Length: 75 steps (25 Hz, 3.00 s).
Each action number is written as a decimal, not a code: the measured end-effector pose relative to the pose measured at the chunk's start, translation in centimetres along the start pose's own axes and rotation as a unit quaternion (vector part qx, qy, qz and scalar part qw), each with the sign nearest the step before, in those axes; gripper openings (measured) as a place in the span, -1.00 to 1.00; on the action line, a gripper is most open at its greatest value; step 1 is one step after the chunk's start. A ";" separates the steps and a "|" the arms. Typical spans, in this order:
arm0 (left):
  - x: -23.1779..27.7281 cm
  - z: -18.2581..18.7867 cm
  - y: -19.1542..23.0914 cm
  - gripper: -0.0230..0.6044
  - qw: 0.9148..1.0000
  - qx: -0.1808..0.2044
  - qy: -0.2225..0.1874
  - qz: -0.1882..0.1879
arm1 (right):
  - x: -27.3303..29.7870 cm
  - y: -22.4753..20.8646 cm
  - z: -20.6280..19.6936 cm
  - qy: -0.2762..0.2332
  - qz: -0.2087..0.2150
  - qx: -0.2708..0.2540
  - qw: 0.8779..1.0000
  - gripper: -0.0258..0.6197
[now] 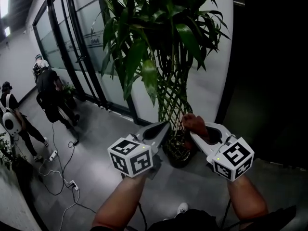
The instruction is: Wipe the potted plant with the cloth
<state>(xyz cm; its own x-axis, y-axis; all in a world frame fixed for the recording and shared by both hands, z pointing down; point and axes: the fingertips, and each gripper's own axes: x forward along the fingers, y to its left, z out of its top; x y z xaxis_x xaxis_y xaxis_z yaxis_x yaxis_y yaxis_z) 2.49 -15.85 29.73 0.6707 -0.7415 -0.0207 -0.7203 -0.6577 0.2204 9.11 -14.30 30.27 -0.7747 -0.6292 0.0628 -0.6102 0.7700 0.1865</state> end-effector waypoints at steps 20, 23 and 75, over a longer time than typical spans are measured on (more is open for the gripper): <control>16.7 11.3 -1.4 -0.53 0.997 0.031 -0.061 0.023 | -3.4 -14.6 5.3 -0.071 0.028 -0.057 0.995 -0.70; 18.1 11.8 -0.1 -0.48 0.996 0.027 -0.066 0.046 | -2.9 -16.4 5.4 -0.082 0.048 -0.057 0.994 -0.70; 15.7 7.8 6.0 -0.87 0.999 -0.024 -0.038 0.029 | 15.3 -18.3 19.7 -0.120 0.074 -0.095 0.986 -0.70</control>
<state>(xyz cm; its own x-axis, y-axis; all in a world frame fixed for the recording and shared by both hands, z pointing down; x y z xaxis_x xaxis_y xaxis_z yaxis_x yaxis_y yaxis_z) 7.32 -32.53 23.10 0.6113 -0.7874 -0.0795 -0.7473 -0.6074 0.2693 5.12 -35.92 8.55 -0.8834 -0.4515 -0.1256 -0.4637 0.8033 0.3737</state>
